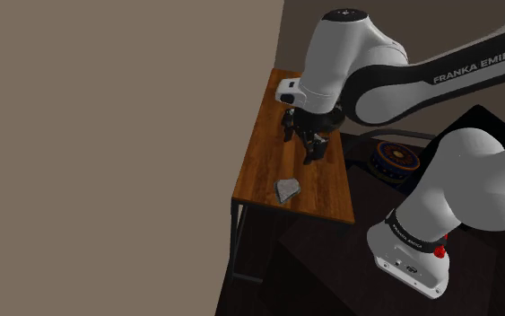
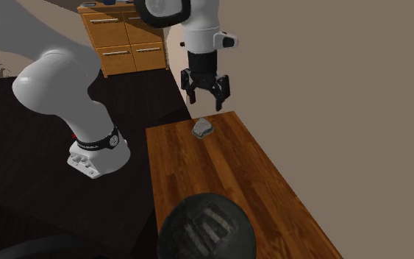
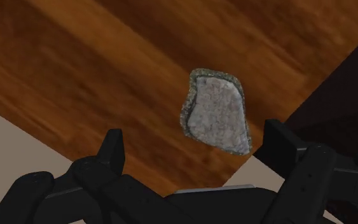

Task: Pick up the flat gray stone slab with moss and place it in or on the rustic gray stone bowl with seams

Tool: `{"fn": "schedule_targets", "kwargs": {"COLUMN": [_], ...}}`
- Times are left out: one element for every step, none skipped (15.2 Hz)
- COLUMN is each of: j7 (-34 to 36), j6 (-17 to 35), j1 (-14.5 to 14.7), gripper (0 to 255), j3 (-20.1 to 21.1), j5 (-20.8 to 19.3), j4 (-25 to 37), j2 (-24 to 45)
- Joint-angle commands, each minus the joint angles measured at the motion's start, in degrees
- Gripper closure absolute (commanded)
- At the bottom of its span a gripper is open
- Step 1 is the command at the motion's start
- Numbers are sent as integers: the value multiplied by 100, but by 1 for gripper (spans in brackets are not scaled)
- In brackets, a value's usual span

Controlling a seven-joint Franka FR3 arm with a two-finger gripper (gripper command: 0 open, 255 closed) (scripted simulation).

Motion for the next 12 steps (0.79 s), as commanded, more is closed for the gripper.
{"fn": "schedule_targets", "kwargs": {"j7": [-415, -621, -824, -1025, -1195, -1179, -1163, -1145, -1126, -1104, -1081, -1055], "j6": [459, 698, 942, 1190, 1406, 1517, 1629, 1741, 1854, 1966, 2079, 2193], "j1": [231, 327, 420, 509, 580, 563, 543, 522, 500, 476, 451, 424], "gripper": [0, 0, 0, 0, 0, 0, 0, 0, 0, 0, 0, 0], "j3": [31, 35, 38, 44, 50, 53, 59, 64, 70, 77, 85, 93], "j5": [-50, -90, -133, -182, -228, -252, -278, -306, -336, -369, -405, -443], "j4": [-187, -283, -377, -468, -544, -566, -587, -606, -623, -638, -651, -663], "j2": [231, 363, 502, 647, 778, 867, 958, 1051, 1147, 1244, 1344, 1447]}}
